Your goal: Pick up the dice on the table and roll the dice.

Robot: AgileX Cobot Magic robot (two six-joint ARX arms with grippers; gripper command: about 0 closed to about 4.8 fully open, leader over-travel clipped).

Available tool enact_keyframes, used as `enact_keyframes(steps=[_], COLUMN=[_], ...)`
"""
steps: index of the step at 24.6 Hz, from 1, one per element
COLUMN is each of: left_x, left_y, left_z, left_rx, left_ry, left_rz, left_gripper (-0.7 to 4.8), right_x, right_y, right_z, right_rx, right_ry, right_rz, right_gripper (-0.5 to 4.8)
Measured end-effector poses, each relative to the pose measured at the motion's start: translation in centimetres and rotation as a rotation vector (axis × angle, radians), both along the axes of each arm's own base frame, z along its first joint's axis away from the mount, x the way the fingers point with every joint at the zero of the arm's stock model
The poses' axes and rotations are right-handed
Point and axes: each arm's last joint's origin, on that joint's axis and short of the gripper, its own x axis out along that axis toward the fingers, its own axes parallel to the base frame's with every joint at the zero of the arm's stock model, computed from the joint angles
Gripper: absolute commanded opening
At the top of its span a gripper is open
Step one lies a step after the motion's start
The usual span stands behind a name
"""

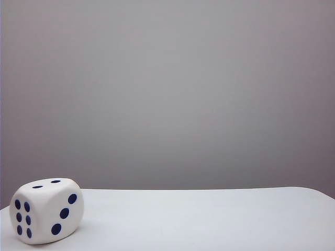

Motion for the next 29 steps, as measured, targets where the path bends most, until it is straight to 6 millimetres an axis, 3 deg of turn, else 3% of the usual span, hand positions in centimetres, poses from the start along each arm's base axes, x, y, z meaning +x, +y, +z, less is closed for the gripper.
enact_keyframes(steps=[4,9,12,15,18,20,22,26,29], left_x=[1.2,1.9,1.9,1.7,1.5,1.3,1.2,1.0,0.8], left_y=[-0.3,-0.5,-0.7,-0.9,-0.9,-0.9,-0.9,-1.1,-1.2], left_z=[2.0,2.7,3.3,3.2,2.8,2.5,2.4,2.2,2.0], left_rx=[0.063,0.121,0.121,0.105,0.108,0.110,0.106,0.076,0.048], left_ry=[0.170,0.325,0.340,0.360,0.406,0.439,0.455,0.487,0.517], left_rz=[-0.025,-0.065,-0.135,-0.213,-0.219,-0.220,-0.238,-0.303,-0.370], left_gripper=[-0.06,-0.06,-0.06,-0.06,-0.06,-0.06,-0.06,-0.06,-0.06], right_x=[5.1,10.5,13.3,15.7,16.8,17.1,17.1,17.6,18.4], right_y=[1.7,4.1,7.3,12.3,17.5,21.7,23.5,26.5,28.5], right_z=[2.8,3.4,2.9,1.5,0.1,-2.1,-3.5,-5.9,-8.4], right_rx=[-0.039,-0.059,-0.070,-0.095,-0.123,-0.153,-0.170,-0.193,-0.210], right_ry=[0.096,0.209,0.295,0.365,0.407,0.465,0.499,0.542,0.592], right_rz=[0.205,0.485,0.584,0.706,0.822,0.905,0.941,0.984,1.001], right_gripper=[-0.05,-0.05,-0.04,0.06,0.98,1.59,2.30,4.25,4.47])
